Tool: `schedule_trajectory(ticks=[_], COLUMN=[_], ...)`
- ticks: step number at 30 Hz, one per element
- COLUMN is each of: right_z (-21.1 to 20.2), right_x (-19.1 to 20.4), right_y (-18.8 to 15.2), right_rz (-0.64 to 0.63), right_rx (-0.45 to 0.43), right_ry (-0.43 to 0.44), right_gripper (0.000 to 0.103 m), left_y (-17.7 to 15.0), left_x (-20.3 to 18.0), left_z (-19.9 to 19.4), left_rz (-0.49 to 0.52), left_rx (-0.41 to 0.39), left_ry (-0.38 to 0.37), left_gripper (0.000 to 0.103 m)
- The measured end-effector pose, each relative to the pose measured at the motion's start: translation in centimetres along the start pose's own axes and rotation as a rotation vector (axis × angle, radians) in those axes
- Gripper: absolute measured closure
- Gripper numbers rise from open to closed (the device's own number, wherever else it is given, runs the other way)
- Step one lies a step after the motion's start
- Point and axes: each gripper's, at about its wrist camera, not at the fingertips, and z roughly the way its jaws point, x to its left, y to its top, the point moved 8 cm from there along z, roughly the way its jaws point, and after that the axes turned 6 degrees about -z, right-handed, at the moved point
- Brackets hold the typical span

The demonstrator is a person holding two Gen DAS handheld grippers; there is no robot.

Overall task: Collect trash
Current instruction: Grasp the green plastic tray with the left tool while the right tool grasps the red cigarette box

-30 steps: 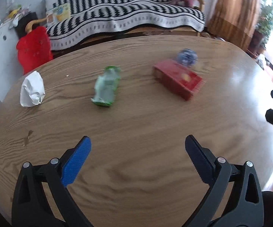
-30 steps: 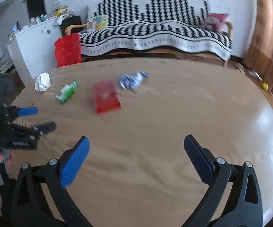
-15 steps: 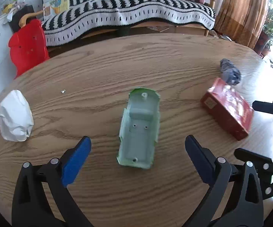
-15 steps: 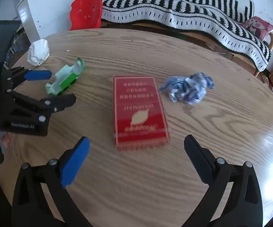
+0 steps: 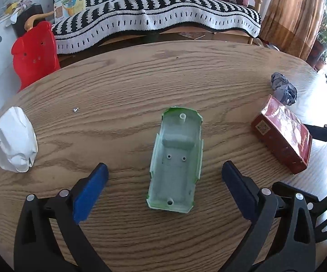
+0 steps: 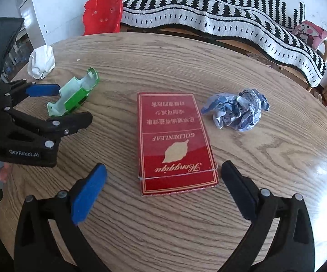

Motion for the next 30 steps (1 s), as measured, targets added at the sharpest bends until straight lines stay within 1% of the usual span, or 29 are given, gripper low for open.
schedule_trajectory(ticks=[2,3,4,5,6,7,8,9,11,13,16,18,20,23,24,26,28,29,30], right_z=[0.0,0.0,-0.1,-0.7,-1.0,-1.2,-1.4,-1.4,-1.7,-2.2,-2.6,-2.8,-3.3,-5.2,-6.2,-8.6,-10.9,-12.6,-13.6], right_x=[0.0,0.0,0.1,0.3,0.4,0.8,1.5,2.0,2.8,3.1,3.2,3.2,3.1,2.5,2.1,0.9,-0.6,-1.6,-2.3], right_y=[0.1,0.2,0.4,0.7,0.8,0.8,0.6,0.5,0.4,0.6,0.6,0.4,0.2,-0.4,-0.7,-1.7,-3.3,-4.6,-5.5], right_rz=[0.011,0.014,0.015,0.015,0.026,0.032,0.023,0.004,-0.025,-0.01,-0.002,0.001,0.002,0.005,0.015,0.046,0.078,0.099,0.11], right_rx=[-0.005,-0.005,-0.011,-0.037,-0.036,-0.037,-0.038,-0.036,-0.039,-0.049,-0.05,-0.047,-0.049,-0.077,-0.095,-0.133,-0.161,-0.176,-0.183], right_ry=[-0.009,-0.011,-0.01,-0.013,-0.007,0.028,0.047,0.035,0.014,0.028,0.026,0.024,0.016,-0.009,-0.025,-0.044,-0.06,-0.079,-0.092], right_gripper=[0.005,0.008,0.032,0.049,0.05,0.05,0.05,0.05,0.05,0.05,0.05,0.049,0.049,0.049,0.049,0.049,0.049,0.049,0.049], left_y=[0.0,0.0,0.2,0.3,0.4,0.3,0.2,0.2,0.1,-0.1,-0.2,-0.3,-0.2,-0.6,-0.7,-1.1,-1.4,-1.5,-1.9], left_x=[0.0,-0.1,-0.2,-0.2,0.2,0.2,0.1,0.1,-0.1,-0.2,-0.1,-0.1,-0.2,-1.4,-2.1,-4.4,-7.5,-9.0,-11.2], left_z=[-0.1,-0.1,-0.5,-0.9,-1.2,-1.4,-1.6,-1.9,-2.6,-3.2,-4.0,-4.5,-5.0,-6.6,-7.2,-8.7,-10.0,-10.6,-11.6], left_rz=[-0.001,0.004,0.011,0.01,-0.013,-0.045,-0.058,-0.049,-0.038,-0.047,-0.048,-0.06,-0.068,-0.101,-0.102,-0.065,-0.013,0.011,0.047], left_rx=[-0.008,-0.021,-0.049,-0.068,-0.067,-0.057,-0.053,-0.063,-0.078,-0.083,-0.095,-0.102,-0.108,-0.12,-0.127,-0.153,-0.16,-0.161,-0.17], left_ry=[-0.002,-0.008,-0.016,-0.014,-0.006,-0.054,-0.077,-0.058,-0.045,-0.058,-0.051,-0.06,-0.074,-0.152,-0.174,-0.189,-0.223,-0.236,-0.246], left_gripper=[0.006,0.008,0.031,0.068,0.071,0.072,0.072,0.072,0.072,0.071,0.071,0.071,0.071,0.071,0.071,0.071,0.071,0.071,0.071])
